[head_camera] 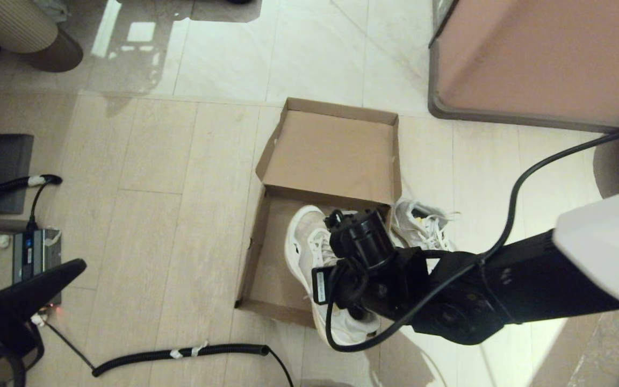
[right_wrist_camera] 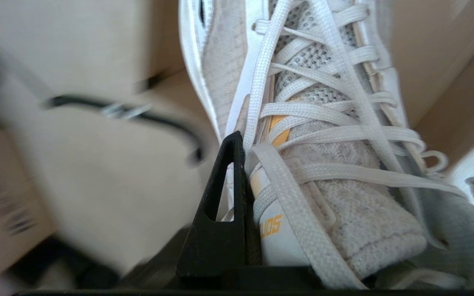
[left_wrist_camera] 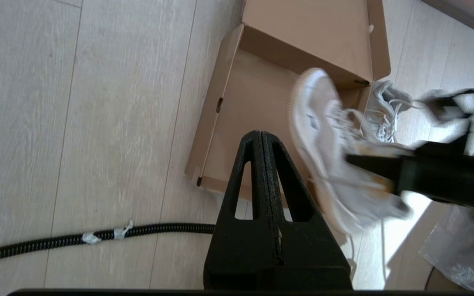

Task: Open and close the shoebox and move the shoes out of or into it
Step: Put the shoes out of the shoe box

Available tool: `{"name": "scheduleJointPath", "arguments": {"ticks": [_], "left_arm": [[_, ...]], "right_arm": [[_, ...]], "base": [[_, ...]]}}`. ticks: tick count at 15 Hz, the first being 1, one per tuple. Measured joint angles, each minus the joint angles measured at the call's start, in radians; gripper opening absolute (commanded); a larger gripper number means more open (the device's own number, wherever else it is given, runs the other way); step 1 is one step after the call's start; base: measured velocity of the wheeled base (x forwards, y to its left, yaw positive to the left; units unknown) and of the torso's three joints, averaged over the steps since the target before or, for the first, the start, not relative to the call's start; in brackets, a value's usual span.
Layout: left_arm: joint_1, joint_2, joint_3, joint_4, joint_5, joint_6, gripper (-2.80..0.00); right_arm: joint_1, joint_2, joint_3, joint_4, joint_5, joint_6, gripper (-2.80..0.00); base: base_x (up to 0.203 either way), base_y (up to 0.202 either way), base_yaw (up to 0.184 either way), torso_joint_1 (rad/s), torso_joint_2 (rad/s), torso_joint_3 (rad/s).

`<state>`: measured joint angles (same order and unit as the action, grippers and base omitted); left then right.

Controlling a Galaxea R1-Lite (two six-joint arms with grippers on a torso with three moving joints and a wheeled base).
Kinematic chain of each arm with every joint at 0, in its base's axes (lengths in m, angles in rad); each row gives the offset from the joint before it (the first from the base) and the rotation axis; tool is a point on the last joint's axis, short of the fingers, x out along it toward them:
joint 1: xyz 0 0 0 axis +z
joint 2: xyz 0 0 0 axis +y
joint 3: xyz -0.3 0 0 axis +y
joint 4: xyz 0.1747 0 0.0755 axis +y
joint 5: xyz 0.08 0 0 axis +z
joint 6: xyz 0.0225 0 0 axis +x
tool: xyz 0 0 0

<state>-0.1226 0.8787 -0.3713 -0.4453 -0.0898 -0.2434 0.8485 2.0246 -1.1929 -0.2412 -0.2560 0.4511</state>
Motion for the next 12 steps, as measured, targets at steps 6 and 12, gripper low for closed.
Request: {"name": "scheduleJointPath", "arguments": {"ticks": [6, 12], "left_arm": [[0.000, -0.007, -0.011, -0.001, 0.002, 0.002, -2.80], [-0.001, -0.011, -0.006, -0.002, -0.004, 0.003, -2.80]], "right_arm": [[0.062, -0.172, -0.255, 0.311, -0.028, 0.269, -2.80], [-0.205, -0.211, -0.497, 0.600, -0.041, 0.609, -2.80]], "base": [[0.000, 0.000, 0.000, 0.000, 0.00, 0.000], [0.000, 0.000, 0.000, 0.000, 0.00, 0.000]]}}
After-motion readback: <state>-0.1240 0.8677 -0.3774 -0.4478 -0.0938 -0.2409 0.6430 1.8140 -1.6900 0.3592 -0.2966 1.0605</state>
